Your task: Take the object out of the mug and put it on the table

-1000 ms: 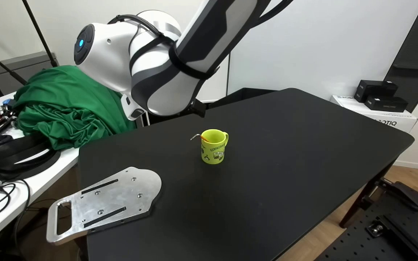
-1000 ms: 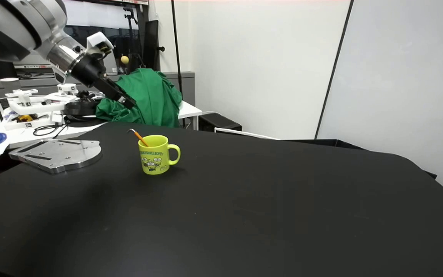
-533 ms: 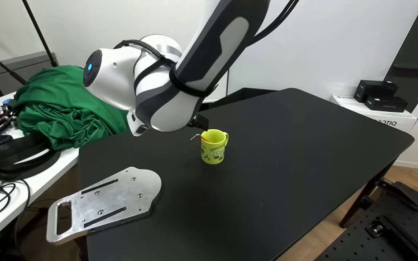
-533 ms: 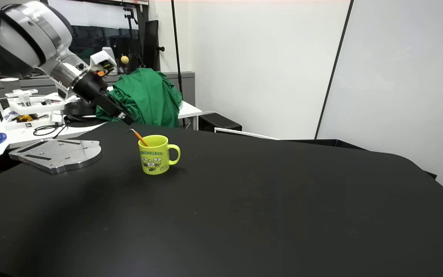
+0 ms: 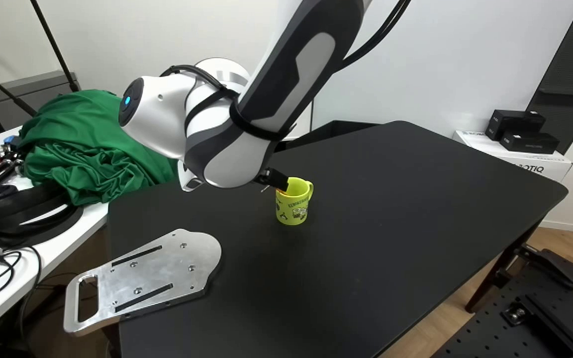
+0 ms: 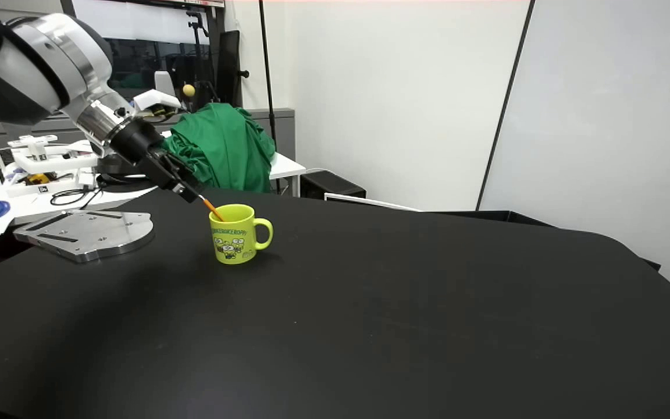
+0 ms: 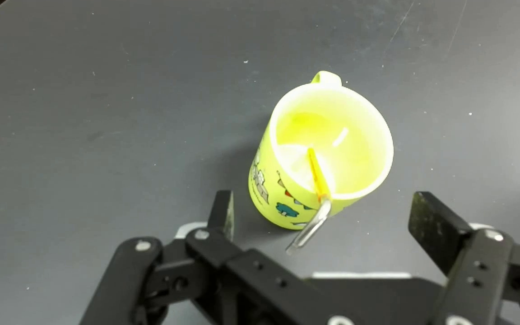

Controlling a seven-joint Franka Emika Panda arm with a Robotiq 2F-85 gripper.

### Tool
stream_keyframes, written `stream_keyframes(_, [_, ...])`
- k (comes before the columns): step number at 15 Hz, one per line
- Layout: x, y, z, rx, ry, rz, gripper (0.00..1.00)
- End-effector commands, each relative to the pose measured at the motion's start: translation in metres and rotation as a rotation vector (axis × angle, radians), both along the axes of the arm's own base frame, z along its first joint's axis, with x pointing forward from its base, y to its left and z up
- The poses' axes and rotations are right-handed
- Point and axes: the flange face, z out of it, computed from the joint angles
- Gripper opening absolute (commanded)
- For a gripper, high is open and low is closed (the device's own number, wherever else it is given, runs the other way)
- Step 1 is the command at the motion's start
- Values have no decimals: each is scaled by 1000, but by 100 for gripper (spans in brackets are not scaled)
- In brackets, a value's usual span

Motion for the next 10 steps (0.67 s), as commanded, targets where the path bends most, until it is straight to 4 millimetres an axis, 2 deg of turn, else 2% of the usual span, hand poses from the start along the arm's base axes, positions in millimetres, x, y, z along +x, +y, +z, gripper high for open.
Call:
stream_keyframes(1, [3, 0, -1, 0, -48, -78, 100])
stream_keyframes(10, [2, -4, -5, -2, -88, -134, 100])
